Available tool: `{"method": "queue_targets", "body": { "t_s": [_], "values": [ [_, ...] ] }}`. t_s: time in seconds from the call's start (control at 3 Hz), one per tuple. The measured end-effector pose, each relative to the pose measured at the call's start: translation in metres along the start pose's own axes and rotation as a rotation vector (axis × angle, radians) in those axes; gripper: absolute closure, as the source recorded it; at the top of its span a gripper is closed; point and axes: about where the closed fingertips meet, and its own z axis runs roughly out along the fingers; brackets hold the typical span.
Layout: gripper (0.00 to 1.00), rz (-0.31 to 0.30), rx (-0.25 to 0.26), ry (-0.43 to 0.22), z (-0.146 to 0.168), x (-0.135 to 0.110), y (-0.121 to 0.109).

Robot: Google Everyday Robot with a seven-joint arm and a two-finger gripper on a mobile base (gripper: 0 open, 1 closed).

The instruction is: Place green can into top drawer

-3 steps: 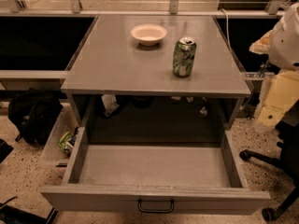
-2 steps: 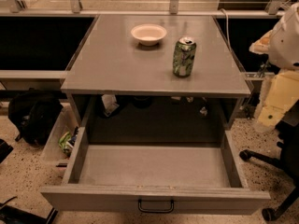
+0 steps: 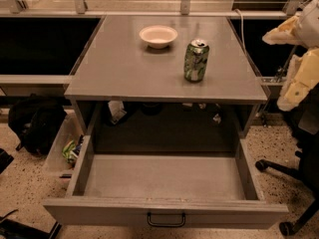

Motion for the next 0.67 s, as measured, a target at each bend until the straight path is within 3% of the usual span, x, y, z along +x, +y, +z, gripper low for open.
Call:
{"method": "queue_targets", "body": {
  "t_s": [0.33, 0.67],
  "values": [
    [0.0, 0.004, -0.079, -0.138, 0.02, 0.011, -0.037],
    [0.0, 0.026, -0.105, -0.318, 0.044, 0.012, -0.075]
  ]
}}
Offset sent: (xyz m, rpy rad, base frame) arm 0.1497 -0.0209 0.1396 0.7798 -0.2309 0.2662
